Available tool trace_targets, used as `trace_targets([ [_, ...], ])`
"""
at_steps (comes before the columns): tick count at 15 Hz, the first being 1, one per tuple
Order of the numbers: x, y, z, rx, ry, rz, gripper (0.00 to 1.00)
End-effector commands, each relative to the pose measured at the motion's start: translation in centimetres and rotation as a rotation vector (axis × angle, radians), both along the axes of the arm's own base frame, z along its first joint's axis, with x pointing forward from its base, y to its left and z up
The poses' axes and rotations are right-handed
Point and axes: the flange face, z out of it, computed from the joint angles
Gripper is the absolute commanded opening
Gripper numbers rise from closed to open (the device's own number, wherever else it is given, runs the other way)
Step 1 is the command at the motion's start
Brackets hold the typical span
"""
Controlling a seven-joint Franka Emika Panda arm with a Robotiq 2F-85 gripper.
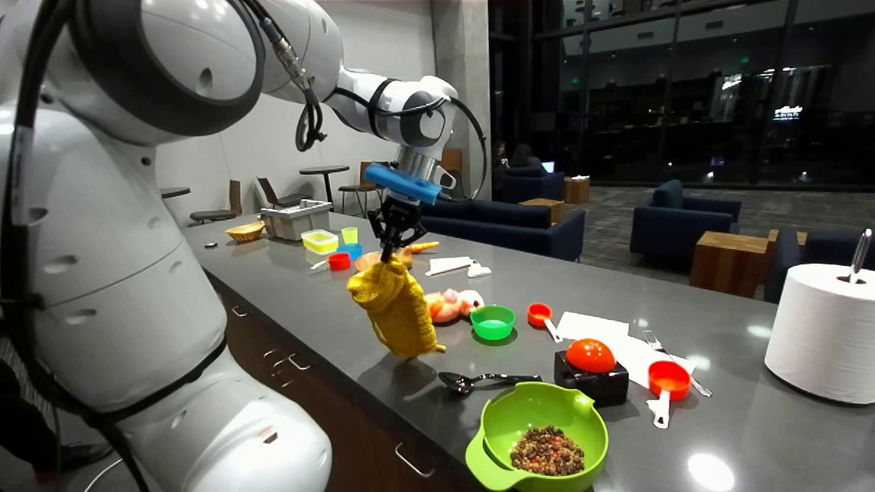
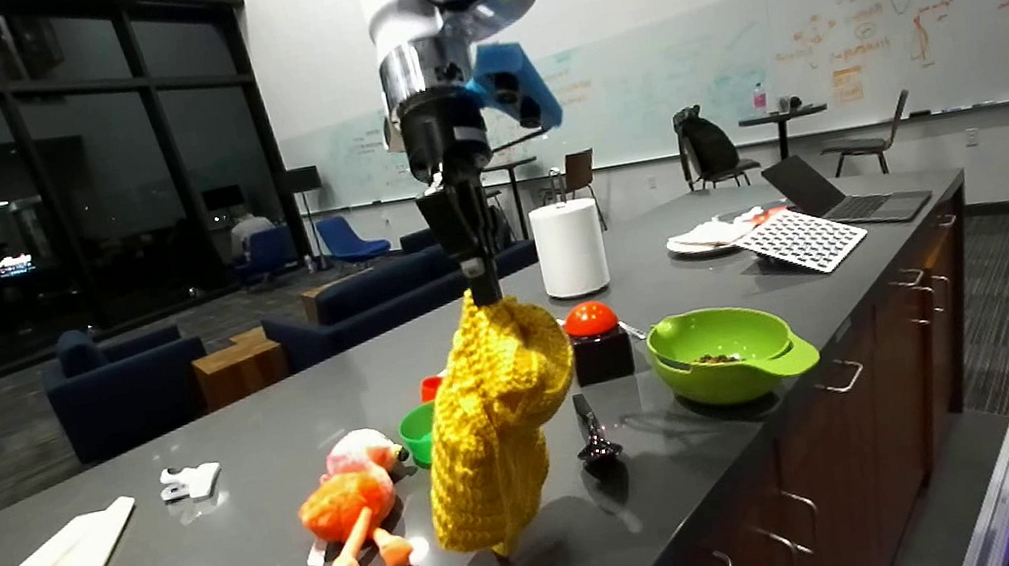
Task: Pick up the yellow cloth and put it flat to the left side of the table
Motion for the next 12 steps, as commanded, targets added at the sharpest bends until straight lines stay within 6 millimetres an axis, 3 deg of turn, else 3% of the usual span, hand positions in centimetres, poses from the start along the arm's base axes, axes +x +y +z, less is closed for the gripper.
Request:
trace_targets([
  [1, 0.0, 2.2, -0.2, 0.020, 0.046, 0.126, 0.01],
  [4, 1.0, 3.7, -0.8, 0.041, 0.013, 0.305, 0.01],
  [12, 5.1, 4.7, -2.2, 0.187, -0.048, 0.708, 0.01],
])
